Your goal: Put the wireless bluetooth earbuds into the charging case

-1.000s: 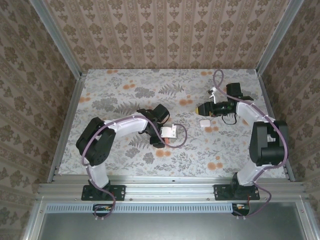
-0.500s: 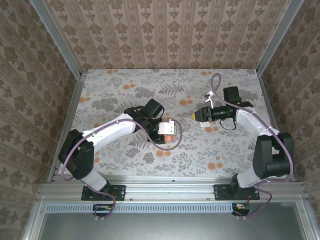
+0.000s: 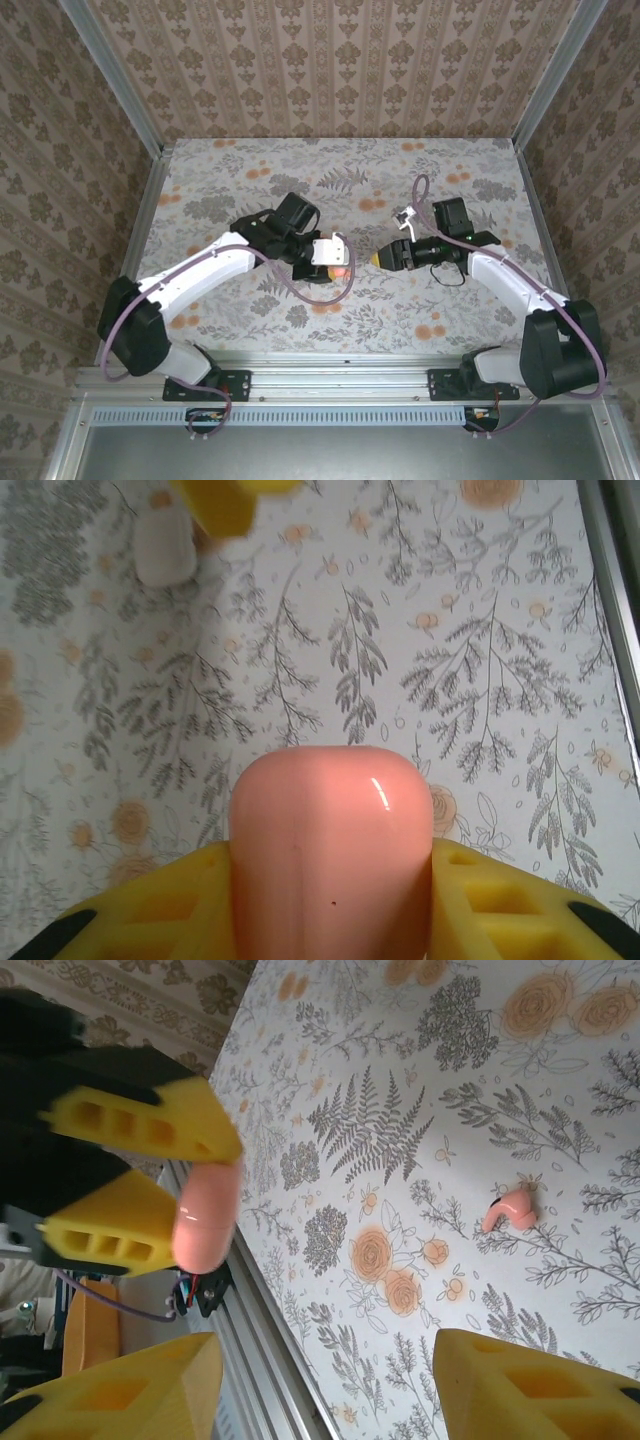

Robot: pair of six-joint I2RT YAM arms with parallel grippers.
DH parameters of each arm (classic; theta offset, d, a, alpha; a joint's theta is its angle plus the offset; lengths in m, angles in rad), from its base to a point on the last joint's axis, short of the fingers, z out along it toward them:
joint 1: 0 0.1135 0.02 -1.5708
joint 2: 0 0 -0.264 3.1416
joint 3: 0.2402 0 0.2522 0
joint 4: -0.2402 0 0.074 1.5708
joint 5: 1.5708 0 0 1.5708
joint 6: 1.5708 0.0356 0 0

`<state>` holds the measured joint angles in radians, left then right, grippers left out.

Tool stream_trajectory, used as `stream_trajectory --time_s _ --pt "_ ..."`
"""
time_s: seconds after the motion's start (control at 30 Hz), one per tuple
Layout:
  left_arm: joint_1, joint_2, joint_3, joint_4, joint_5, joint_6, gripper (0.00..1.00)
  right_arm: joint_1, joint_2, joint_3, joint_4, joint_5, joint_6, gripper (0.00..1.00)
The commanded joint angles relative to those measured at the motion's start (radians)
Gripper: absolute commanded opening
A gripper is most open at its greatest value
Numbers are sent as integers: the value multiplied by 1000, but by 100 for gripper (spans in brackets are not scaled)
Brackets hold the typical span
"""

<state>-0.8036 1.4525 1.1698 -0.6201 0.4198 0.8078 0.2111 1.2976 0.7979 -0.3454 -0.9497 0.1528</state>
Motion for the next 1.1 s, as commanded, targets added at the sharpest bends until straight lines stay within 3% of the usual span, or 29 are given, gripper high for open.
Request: stream_trajectory --time_s 0.0,0.17,0.5,0.63,0.87,1.07 --pt "3 -40 -16 11 34 -19 37 37 -32 -27 82 53 121 59" --pt "3 -83 -49 50 23 -36 37 96 -2 -24 164 33 237 59" --pt "-3 -126 -94 93 10 -55 37 204 73 14 228 -32 299 64" --pt "-6 -119 -97 84 -4 -53 37 207 74 12 238 -41 309 64" --pt "-15 -106 -114 83 -38 -52 36 193 42 48 67 -59 234 62" --pt "-21 -109 -114 105 -32 -60 36 200 88 69 141 -129 314 57"
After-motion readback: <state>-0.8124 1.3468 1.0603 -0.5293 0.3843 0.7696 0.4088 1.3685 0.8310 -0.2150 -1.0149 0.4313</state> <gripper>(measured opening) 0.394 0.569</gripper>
